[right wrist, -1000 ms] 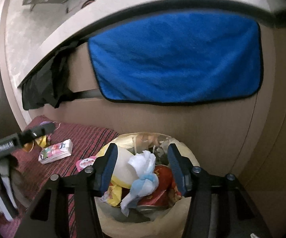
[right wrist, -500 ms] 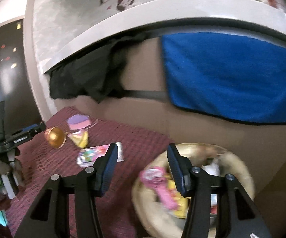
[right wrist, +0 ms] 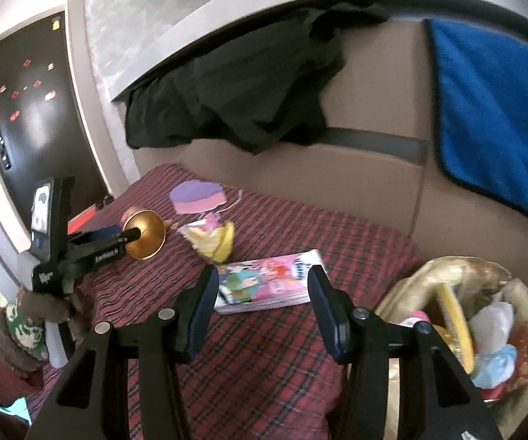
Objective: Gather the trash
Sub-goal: 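Grasp the red paper cup with left tool while right tool reaches the purple heart lid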
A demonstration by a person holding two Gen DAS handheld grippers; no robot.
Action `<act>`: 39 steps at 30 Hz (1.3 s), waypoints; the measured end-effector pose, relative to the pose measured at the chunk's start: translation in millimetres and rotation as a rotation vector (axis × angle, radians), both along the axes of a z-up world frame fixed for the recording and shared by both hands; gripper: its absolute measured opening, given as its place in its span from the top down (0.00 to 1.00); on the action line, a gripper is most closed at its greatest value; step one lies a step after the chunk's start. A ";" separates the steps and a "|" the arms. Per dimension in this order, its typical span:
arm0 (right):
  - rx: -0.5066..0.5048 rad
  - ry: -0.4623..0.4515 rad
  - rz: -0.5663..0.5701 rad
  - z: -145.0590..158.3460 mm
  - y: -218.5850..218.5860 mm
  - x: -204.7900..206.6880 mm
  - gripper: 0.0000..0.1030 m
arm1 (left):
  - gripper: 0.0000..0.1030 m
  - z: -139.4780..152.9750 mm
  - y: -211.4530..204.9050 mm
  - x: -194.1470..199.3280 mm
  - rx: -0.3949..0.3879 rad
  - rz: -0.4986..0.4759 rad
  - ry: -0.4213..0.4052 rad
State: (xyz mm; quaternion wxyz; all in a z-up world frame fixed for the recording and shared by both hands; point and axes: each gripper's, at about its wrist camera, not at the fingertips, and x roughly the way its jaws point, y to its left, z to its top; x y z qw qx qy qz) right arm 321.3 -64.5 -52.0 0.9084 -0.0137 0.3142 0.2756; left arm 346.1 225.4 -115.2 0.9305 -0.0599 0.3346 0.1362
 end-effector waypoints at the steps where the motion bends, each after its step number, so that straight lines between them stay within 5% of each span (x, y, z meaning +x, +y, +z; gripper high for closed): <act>1: -0.008 0.000 0.009 -1.0 4.2 -1.4 0.54 | 0.89 1.2 6.4 -4.3 -0.017 0.003 -0.010; 12: -0.076 0.035 0.084 -2.4 55.3 4.1 0.54 | 0.96 41.5 65.4 -81.0 -0.128 0.017 -0.221; 23: -0.145 0.023 0.265 5.8 181.0 47.6 0.54 | 0.96 52.5 116.7 -117.4 -0.124 0.083 -0.340; 32: -0.221 0.138 0.080 -16.1 243.0 158.1 0.61 | 0.96 23.0 139.2 -104.9 -0.164 0.101 -0.332; 39: -0.246 0.156 -0.041 -38.3 257.9 204.9 0.63 | 0.96 19.4 140.3 -104.3 -0.195 0.068 -0.336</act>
